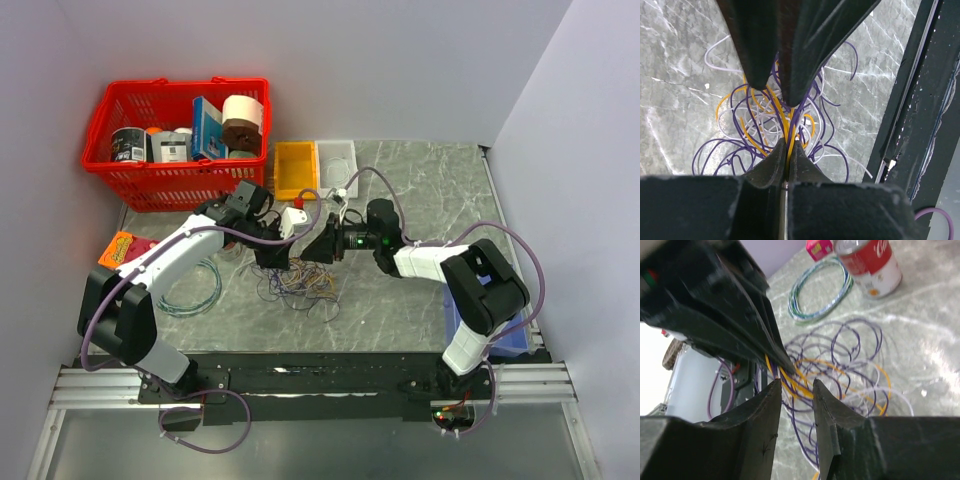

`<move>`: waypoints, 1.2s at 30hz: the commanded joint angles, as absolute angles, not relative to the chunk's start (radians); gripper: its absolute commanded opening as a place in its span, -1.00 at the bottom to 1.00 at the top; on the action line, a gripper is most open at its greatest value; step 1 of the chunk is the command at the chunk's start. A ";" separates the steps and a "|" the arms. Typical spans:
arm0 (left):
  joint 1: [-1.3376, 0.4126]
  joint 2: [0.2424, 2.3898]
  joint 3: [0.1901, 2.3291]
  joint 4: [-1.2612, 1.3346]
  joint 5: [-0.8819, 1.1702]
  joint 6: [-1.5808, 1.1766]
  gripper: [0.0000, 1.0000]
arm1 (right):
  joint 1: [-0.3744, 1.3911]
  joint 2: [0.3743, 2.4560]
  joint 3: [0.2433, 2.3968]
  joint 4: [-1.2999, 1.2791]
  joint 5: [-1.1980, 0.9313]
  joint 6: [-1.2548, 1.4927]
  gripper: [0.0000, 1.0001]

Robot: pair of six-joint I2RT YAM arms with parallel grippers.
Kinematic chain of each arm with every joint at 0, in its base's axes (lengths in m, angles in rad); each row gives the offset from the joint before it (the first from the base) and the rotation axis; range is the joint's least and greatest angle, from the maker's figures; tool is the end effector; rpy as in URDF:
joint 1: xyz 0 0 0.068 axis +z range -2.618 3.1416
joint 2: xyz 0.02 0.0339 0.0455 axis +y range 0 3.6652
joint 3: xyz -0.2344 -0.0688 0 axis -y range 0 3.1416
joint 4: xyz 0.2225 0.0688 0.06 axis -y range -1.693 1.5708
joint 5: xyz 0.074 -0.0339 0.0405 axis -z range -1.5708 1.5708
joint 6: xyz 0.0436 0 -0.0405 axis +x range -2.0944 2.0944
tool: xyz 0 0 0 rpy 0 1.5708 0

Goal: Untangle the cables

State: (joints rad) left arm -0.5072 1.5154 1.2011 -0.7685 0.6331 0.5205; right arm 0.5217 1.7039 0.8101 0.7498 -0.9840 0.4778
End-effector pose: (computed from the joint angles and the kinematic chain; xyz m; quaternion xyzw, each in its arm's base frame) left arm 0.2395 -0.1626 0.2394 0.5188 0.7661 -0.3005 0.2316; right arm 0.2718 0.1981 0.1959 -0.3237 0.6595 0.5899 0.3351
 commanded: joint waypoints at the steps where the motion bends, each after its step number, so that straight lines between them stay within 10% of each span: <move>1: -0.506 1.509 1.239 -0.762 0.667 0.541 -0.98 | 0.531 1.648 0.793 0.701 -0.985 0.378 -0.19; 36: -0.506 1.502 1.235 -0.758 0.658 0.540 -0.98 | 0.560 1.628 0.839 0.584 -0.957 0.299 -0.01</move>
